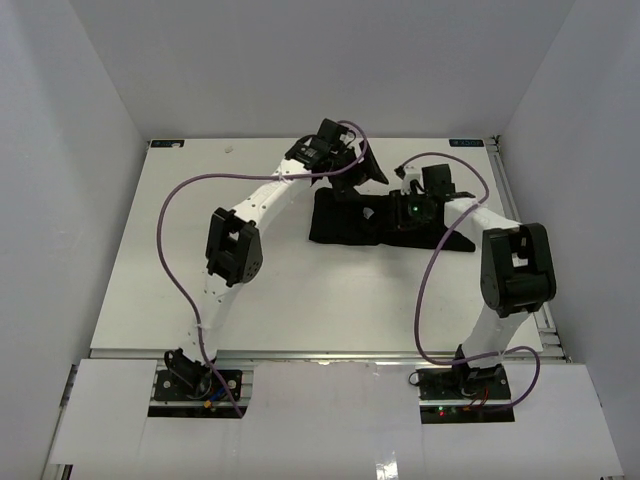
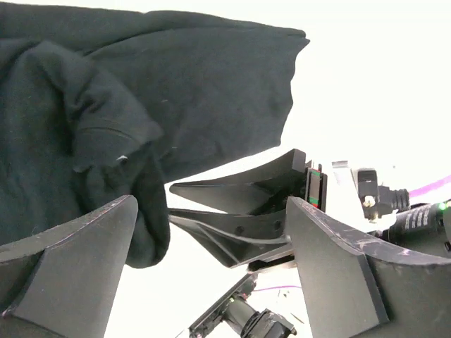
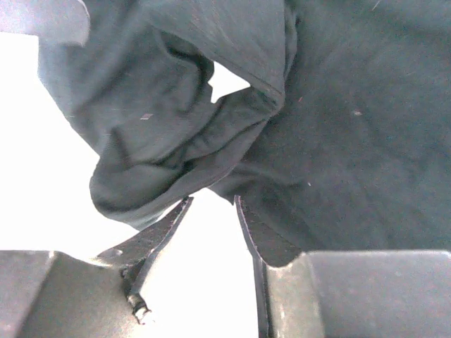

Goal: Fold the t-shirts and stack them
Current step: Fold the folded rectangular tshirt in 1/3 of the way

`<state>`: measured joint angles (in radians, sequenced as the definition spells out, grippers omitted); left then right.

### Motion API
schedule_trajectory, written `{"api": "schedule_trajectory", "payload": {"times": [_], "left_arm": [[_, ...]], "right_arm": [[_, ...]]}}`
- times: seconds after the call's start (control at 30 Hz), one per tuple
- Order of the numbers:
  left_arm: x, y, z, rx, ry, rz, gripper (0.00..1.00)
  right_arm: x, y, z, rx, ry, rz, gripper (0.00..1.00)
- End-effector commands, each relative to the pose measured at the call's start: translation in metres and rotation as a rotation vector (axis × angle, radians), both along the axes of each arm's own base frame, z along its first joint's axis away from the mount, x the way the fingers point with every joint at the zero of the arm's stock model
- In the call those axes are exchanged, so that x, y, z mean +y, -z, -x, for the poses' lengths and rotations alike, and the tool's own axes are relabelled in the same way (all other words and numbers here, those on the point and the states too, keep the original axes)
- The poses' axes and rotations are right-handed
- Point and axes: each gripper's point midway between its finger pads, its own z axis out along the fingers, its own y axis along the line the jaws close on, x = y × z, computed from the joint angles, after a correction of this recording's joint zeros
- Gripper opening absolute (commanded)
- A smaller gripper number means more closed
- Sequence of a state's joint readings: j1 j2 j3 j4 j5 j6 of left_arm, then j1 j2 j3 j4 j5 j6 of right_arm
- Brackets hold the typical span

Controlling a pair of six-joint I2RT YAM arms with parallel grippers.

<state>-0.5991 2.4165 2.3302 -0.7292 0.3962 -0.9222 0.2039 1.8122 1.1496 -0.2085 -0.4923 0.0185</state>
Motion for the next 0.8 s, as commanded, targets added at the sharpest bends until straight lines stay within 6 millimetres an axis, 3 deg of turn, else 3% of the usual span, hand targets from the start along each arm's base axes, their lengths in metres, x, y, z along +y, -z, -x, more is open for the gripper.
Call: {"api": "schedule_trajectory", "payload": {"times": [0.0,0.03,0.07,0.1,0.17,0.2,0.23,0.27,0.33,0.37,0.4,0.47,0.53,0.57,0.6,0.63,0.67,0.7,0.77], "left_arm": [[0.016,-0.111,-0.006,-0.235,-0.017,0.092,0.98],[0.02,-0.117,-0.008,-0.261,-0.021,0.085,0.98],[0.026,-0.111,-0.008,-0.259,-0.026,0.062,0.98],[0.039,-0.121,-0.008,-0.312,-0.017,0.04,0.98],[0.057,-0.101,-0.006,-0.298,-0.028,-0.027,0.98],[0.071,-0.111,-0.006,-0.353,-0.022,-0.047,0.98],[0.081,-0.108,-0.007,-0.359,-0.04,-0.072,0.98],[0.092,-0.084,-0.002,-0.33,-0.032,-0.115,0.98],[0.114,-0.092,-0.005,-0.355,-0.06,-0.092,0.98],[0.121,-0.072,0.004,-0.303,-0.043,-0.078,0.98],[0.13,-0.078,-0.003,-0.334,-0.065,-0.053,0.98],[0.133,-0.091,0.006,-0.381,-0.05,-0.016,0.98],[0.136,-0.081,0.014,-0.373,-0.042,-0.021,0.97],[0.138,-0.084,0.018,-0.379,-0.041,-0.019,0.96],[0.142,-0.07,0.024,-0.35,-0.046,-0.036,0.96],[0.144,-0.067,0.028,-0.347,-0.05,-0.039,0.96],[0.149,-0.076,0.033,-0.373,-0.062,-0.033,0.95],[0.155,-0.061,0.04,-0.349,-0.076,-0.059,0.95],[0.165,-0.069,0.049,-0.372,-0.096,-0.057,0.95]], "right_arm": [[-0.012,-0.039,-0.007,-0.077,0.023,-0.002,0.36],[-0.016,-0.048,-0.008,-0.107,0.014,0.004,0.36],[-0.023,-0.053,-0.009,-0.126,0.009,0.014,0.36],[-0.026,-0.06,-0.009,-0.145,0.003,0.015,0.36],[-0.032,-0.075,-0.005,-0.214,-0.065,0.02,0.38],[-0.028,-0.088,0.0,-0.26,-0.122,-0.002,0.4],[-0.025,-0.094,0.003,-0.295,-0.169,-0.01,0.41],[-0.022,-0.098,0.005,-0.324,-0.209,-0.019,0.42],[-0.007,-0.111,0.005,-0.373,-0.296,-0.079,0.44],[0.005,-0.114,0.006,-0.379,-0.34,-0.099,0.46],[0.014,-0.11,0.002,-0.372,-0.368,-0.108,0.46],[0.039,-0.124,-0.009,-0.416,-0.417,-0.112,0.45],[0.055,-0.106,-0.024,-0.353,-0.391,-0.092,0.43],[0.072,-0.116,-0.03,-0.357,-0.404,-0.092,0.39],[0.08,-0.094,-0.037,-0.277,-0.378,-0.087,0.38],[0.094,-0.089,-0.038,-0.249,-0.374,-0.087,0.36],[0.103,-0.092,-0.047,-0.255,-0.362,-0.084,0.33],[0.107,-0.074,-0.051,-0.22,-0.343,-0.051,0.32],[0.119,-0.062,-0.051,-0.19,-0.31,-0.021,0.3]]}}
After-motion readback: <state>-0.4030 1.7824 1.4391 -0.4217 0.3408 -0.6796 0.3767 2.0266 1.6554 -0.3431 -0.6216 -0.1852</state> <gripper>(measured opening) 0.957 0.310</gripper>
